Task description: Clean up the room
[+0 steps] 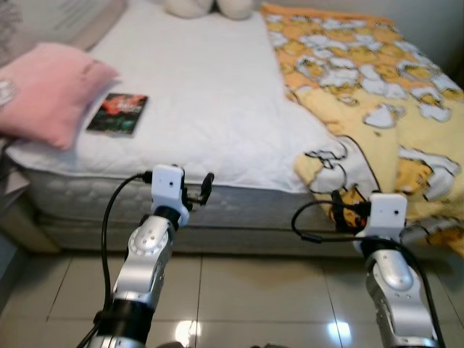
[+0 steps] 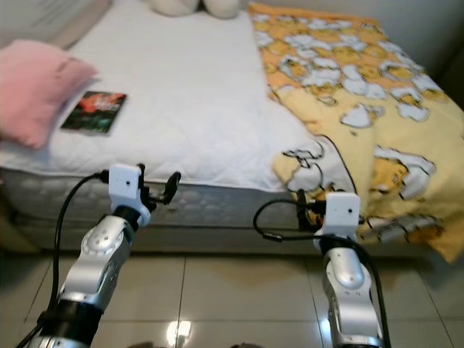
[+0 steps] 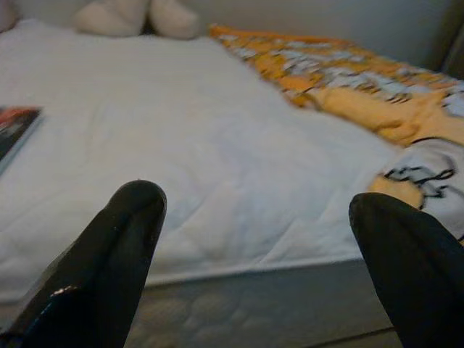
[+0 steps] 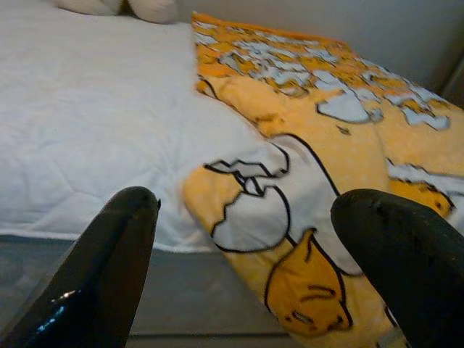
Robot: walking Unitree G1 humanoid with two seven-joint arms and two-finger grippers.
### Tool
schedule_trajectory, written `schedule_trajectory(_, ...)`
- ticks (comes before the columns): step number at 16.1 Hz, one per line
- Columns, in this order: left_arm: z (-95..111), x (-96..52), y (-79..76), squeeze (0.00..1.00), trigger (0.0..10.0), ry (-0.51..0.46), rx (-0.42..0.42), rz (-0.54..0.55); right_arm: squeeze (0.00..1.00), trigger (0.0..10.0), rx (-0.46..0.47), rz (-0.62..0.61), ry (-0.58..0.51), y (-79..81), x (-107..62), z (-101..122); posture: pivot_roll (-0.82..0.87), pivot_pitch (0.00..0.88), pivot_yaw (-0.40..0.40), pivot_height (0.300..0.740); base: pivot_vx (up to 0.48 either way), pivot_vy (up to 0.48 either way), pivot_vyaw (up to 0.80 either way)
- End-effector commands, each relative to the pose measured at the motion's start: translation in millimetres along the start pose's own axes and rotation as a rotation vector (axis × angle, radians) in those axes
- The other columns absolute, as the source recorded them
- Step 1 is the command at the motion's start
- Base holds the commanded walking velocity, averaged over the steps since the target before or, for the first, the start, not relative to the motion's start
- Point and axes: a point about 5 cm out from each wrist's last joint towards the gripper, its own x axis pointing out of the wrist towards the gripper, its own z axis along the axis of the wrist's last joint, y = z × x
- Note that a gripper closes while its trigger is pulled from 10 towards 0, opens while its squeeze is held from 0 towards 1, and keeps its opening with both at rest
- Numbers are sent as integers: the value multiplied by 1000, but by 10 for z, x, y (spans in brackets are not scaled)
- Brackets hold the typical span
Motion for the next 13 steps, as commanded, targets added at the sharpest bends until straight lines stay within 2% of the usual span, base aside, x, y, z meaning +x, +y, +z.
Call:
schedule_trajectory(1,46,51,-62,0,10000,-18,-2,-16,243,10000,-3,-4,-3,-14,1,-9,69,0,-67,736,0,0,-775)
schedule_trajectory(4,26,62,-147,0,10000,-13,4,-37,282,10000,-7,-4,-7,-49,0,0,61,0,-65,736,0,0,-781)
schedule_trajectory(10,22,126,-116,0,10000,8,16,-41,306,10000,0,-37,3,-80,-75,-56,46,0,-50,736,0,0,-785)
schedule_trajectory(12,61,145,-165,0,10000,-17,3,-87,306,10000,-4,-47,8,-92,-87,-65,34,0,-41,736,0,0,-788)
schedule_trajectory(13,70,166,-192,0,10000,-19,12,-108,314,10000,-4,-58,7,-100,-90,-63,23,0,-35,736,454,0,-406)
